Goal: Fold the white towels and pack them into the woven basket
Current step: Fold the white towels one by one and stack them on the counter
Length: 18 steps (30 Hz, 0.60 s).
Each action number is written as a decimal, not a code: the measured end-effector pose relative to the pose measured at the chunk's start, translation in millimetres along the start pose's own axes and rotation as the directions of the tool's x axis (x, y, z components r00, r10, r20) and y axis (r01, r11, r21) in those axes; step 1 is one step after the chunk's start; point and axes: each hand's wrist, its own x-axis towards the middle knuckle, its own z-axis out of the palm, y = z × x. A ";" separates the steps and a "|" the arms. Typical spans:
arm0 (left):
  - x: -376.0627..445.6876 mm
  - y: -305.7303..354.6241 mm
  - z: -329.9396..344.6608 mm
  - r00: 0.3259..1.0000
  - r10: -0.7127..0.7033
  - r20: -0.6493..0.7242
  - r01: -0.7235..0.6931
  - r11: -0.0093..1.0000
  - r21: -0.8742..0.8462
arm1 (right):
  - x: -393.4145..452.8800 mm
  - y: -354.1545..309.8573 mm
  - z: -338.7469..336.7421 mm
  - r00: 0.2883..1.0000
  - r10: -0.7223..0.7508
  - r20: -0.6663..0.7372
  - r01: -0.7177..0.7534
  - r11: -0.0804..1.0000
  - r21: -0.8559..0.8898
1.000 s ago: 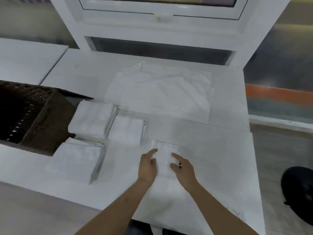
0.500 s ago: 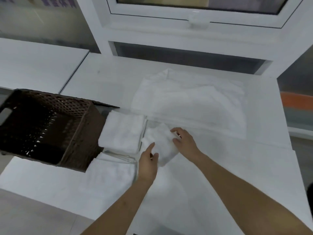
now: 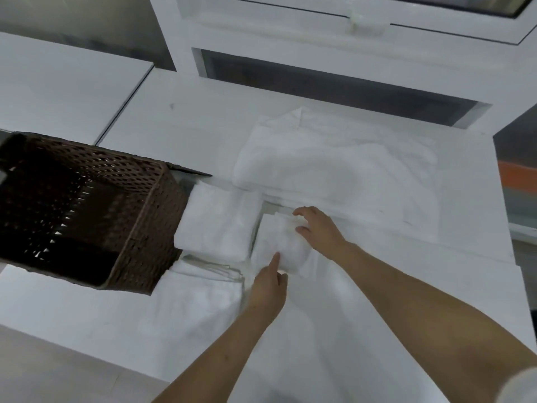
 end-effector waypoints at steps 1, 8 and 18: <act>1.3 -0.1 -1.1 0.998 0.045 -0.054 -0.039 0.993 0.113 | -6.8 1.8 -0.2 0.999 -0.011 -0.044 0.010 1.000 -0.018; 52.4 -9.7 -3.8 0.817 0.563 -0.122 -0.391 0.698 0.600 | -56.6 11.8 25.6 0.996 -0.068 -0.056 0.055 0.978 -0.200; 81.7 -36.2 19.5 0.862 0.506 0.039 -0.410 0.648 0.642 | -44.7 29.1 50.2 0.994 0.026 0.103 0.006 0.956 -0.293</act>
